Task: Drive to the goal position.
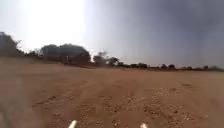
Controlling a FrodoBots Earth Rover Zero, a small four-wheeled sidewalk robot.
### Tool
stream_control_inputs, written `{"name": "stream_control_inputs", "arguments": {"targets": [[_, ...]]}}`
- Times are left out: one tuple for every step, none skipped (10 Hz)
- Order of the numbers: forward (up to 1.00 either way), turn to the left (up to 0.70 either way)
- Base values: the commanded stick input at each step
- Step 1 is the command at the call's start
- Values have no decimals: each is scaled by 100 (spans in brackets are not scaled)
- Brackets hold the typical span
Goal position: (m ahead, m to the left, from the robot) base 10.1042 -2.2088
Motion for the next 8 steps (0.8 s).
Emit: {"name": "stream_control_inputs", "arguments": {"targets": [[70,0],[70,0],[70,0],[70,0],[70,0],[70,0],[70,0],[70,0]]}}
